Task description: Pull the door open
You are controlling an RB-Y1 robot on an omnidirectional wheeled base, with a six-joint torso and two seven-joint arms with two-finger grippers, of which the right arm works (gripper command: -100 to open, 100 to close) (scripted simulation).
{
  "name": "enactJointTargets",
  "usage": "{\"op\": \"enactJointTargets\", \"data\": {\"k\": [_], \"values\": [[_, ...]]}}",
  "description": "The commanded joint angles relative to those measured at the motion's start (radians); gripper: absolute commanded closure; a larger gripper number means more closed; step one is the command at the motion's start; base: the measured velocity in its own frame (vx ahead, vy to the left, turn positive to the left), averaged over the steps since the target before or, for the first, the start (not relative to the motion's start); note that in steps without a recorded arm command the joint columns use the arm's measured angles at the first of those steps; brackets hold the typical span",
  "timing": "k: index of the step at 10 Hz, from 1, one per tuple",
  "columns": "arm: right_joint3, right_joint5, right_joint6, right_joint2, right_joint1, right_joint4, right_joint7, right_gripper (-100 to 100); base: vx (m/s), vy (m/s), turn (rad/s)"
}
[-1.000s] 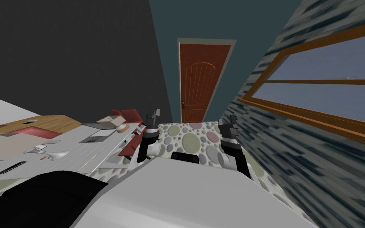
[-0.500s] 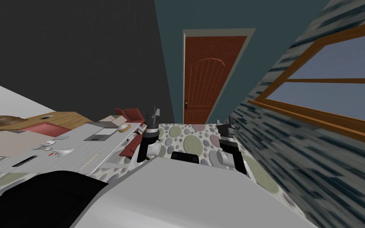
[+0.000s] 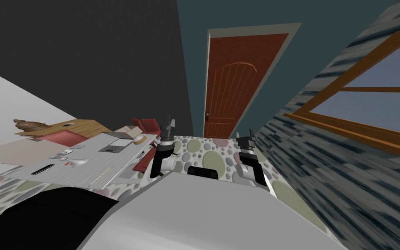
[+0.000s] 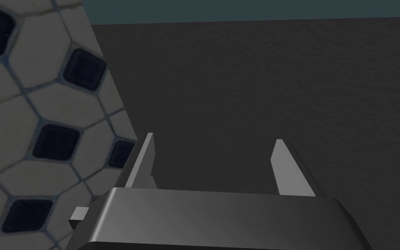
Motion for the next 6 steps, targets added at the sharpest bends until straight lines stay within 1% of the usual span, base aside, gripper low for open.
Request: {"op": "enactJointTargets", "data": {"k": [1,6], "values": [[-0.008,-0.021,0.001,-0.003,-0.017,0.032,-0.029,-100,0.100,0.014,0.119],[-0.027,-0.087,0.004,-0.007,-0.066,0.127,-0.115,-100,0.103,0.024,0.106]]}}
